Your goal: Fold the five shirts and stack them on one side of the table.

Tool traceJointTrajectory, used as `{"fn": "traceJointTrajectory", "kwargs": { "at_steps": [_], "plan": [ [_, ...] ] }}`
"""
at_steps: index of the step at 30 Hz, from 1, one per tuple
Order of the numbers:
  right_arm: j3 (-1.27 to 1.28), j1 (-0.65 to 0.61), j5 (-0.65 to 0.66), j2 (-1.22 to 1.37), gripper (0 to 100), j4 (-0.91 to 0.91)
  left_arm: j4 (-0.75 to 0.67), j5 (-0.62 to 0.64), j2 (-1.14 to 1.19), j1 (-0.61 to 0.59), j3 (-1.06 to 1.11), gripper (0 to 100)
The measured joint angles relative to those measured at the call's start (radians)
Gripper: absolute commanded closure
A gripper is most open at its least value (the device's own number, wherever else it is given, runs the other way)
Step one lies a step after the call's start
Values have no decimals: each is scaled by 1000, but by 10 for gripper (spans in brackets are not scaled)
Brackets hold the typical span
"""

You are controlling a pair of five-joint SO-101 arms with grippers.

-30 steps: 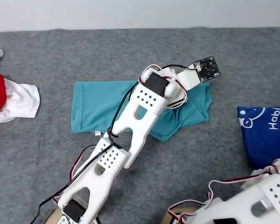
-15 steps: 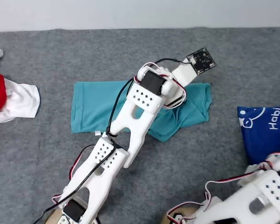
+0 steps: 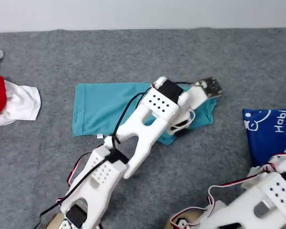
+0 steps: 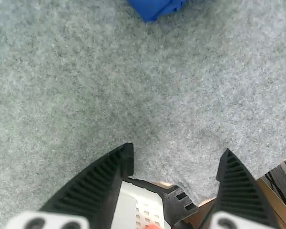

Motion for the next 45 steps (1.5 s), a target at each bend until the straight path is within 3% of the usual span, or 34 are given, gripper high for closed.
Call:
{"fn": "traceJointTrajectory", "kwargs": {
  "at_steps": [16,19,25,38,45],
  "plan": [
    [0,0,0,0,707,0,-255,3,-8,-23,321,806],
    [0,0,0,0,707,0,-278,3,-21,-23,350,856],
    [0,0,0,0,707,0,-282,8,-25,-23,351,942],
    [0,0,0,0,707,0,-201,3,-25,-28,226,942],
    [0,0,0,0,707,0,-180,3,-25,-86,141,938]
  ]
}}
